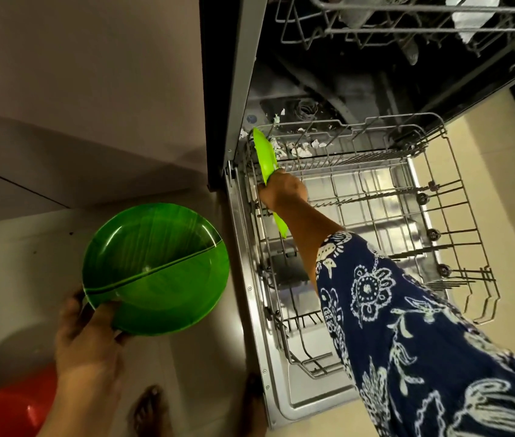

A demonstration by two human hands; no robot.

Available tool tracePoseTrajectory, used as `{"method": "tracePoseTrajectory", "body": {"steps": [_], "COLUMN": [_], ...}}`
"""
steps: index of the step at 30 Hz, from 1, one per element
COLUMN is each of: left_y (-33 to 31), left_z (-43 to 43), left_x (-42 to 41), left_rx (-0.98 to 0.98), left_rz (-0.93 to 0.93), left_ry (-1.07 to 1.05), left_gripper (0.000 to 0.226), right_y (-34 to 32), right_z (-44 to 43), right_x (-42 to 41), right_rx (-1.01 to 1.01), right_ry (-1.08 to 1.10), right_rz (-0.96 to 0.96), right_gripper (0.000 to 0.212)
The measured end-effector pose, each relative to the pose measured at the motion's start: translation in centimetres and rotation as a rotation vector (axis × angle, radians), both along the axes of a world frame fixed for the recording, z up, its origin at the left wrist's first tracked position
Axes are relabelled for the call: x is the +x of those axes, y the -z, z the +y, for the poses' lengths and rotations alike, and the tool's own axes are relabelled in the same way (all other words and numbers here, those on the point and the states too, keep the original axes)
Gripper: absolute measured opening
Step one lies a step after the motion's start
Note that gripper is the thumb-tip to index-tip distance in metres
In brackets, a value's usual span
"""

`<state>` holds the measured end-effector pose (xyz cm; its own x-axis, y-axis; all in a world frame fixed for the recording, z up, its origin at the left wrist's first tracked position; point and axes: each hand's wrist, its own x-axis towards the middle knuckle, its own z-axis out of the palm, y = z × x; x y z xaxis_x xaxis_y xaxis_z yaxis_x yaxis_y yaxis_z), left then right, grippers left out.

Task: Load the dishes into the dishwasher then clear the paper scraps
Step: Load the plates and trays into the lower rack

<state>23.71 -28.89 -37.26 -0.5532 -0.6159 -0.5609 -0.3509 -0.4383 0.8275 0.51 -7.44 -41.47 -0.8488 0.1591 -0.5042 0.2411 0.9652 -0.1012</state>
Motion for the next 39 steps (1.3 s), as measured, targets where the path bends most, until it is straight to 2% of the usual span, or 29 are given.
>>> {"method": "tracePoseTrajectory", "body": {"steps": [2,7,11,14,18,24,27,29,31,36,39], "left_y": [0.0,-0.2,-0.4,-0.5,-0.8,-1.7,-1.8,-1.6,-1.3,-1.8,-2.1], "left_z": [0.2,0.6,0.9,1.2,1.3,1.5,1.5,1.6,1.8,2.4,2.4], "left_x": [-0.1,-0.6,-1.2,-1.4,-1.1,-0.8,-0.4,-0.3,-0.1,-0.1,0.0], "left_rx": [0.003,0.011,0.007,0.003,0.018,0.056,0.067,0.07,0.063,0.043,0.03], "left_rz": [0.007,-0.005,-0.032,-0.036,-0.052,-0.074,-0.077,-0.086,-0.085,-0.055,-0.057], "left_ry": [0.01,0.028,0.031,0.044,0.062,0.081,0.071,0.077,0.093,0.085,0.071], "left_gripper": [0.035,0.036,0.036,0.037,0.036,0.036,0.036,0.035,0.036,0.036,0.032], "right_y": [-0.1,-0.3,0.8,1.4,0.7,-2.0,-1.4,-0.4,0.3,-0.4,-2.4], "right_z": [-0.2,-0.9,-0.4,0.3,0.8,1.7,1.8,1.9,1.4,0.4,0.1], "right_x": [0.0,0.0,1.0,1.7,1.9,4.6,6.2,5.9,5.3,5.0,4.9], "right_rx": [0.038,0.05,-0.018,0.093,0.143,0.008,-0.043,-0.023,0.01,0.266,0.325], "right_ry": [0.011,0.053,0.045,-0.115,-0.205,-0.095,-0.172,-0.191,-0.171,-0.337,-0.454], "right_rz": [-0.035,-0.039,0.057,0.114,0.195,0.301,0.188,0.032,-0.036,0.087,0.146], "right_gripper": [0.03,0.03,0.041,0.056,0.077,0.068,0.063,0.072,0.08,0.059,0.046]}}
